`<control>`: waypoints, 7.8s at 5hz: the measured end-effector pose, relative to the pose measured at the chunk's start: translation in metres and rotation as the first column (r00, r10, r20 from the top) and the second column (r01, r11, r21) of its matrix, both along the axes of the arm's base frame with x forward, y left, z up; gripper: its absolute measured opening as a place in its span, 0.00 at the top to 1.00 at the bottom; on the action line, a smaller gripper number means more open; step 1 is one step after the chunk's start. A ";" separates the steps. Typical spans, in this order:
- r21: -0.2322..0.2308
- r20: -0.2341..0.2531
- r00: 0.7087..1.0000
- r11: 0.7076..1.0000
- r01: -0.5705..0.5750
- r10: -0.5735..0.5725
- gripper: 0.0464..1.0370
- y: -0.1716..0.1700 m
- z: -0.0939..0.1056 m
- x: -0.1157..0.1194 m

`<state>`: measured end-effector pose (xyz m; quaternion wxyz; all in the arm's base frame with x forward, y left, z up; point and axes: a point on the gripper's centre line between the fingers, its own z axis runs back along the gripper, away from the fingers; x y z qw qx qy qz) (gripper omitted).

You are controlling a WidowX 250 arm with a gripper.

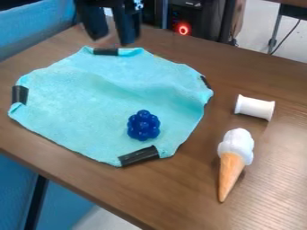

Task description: Fold the cloth from top to bottom

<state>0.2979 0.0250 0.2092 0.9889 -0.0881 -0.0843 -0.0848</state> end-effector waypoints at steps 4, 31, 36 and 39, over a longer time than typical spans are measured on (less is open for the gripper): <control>0.363 0.339 0.890 0.915 0.176 -0.305 0.04 0.088 -0.025 0.077; 0.525 0.280 0.837 0.805 0.278 -0.471 0.99 0.034 -0.036 0.051; 0.465 0.112 0.870 0.799 0.381 -0.480 0.97 -0.065 -0.038 -0.016; 0.182 -0.075 0.899 0.880 0.438 -0.432 0.25 -0.053 -0.051 -0.017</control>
